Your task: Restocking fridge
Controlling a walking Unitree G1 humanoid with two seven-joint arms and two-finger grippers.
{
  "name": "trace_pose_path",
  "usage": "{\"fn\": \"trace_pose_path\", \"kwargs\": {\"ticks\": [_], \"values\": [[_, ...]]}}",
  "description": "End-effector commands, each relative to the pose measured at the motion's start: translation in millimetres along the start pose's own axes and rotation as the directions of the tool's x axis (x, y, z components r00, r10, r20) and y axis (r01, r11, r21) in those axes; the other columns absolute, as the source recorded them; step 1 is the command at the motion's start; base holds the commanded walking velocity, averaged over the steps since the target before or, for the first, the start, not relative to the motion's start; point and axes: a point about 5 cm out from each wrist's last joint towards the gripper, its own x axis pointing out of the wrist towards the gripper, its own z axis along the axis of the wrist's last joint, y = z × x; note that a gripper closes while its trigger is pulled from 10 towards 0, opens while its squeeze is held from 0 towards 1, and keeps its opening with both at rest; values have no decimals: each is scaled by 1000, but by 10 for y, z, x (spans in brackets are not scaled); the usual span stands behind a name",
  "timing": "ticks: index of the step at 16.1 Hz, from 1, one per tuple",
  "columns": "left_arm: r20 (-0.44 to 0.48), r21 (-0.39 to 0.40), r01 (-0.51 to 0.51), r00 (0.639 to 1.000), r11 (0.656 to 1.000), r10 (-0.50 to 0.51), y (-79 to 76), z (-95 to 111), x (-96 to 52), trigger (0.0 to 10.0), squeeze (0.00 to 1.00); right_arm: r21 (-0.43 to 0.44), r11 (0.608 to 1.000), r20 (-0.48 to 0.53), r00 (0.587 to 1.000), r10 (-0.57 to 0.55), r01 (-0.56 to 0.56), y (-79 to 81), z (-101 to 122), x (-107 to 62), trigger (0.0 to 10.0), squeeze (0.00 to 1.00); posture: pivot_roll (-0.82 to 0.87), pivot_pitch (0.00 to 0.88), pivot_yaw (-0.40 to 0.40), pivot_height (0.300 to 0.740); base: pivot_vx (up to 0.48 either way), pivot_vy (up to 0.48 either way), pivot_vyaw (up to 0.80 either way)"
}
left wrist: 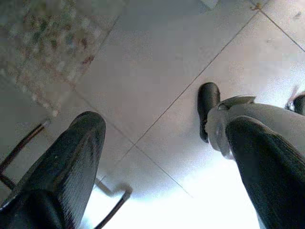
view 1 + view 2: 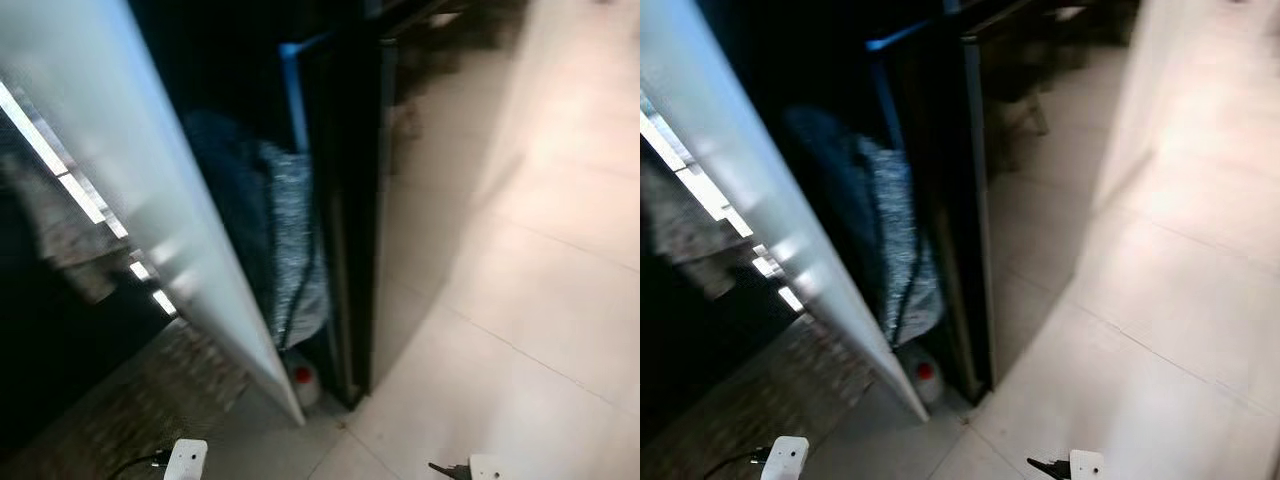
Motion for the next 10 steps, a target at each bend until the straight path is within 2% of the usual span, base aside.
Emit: {"fn": "trace_pose_path", "kwargs": {"ticks": [1,10], "values": [[-16,18,-14,1000,1000,14,69,-40,-13,10000,0,-9,1000,-40,999,17,-17,40,-103,-10,10000,0,-113,0,119,740,0,0,800],[-14,6,-19,1000,1000,19,68,-39,-13,10000,0,-59,998,-40,999,28,-30,28,-95,-10,10000,0,-113,13,107,740,0,0,800]]}}
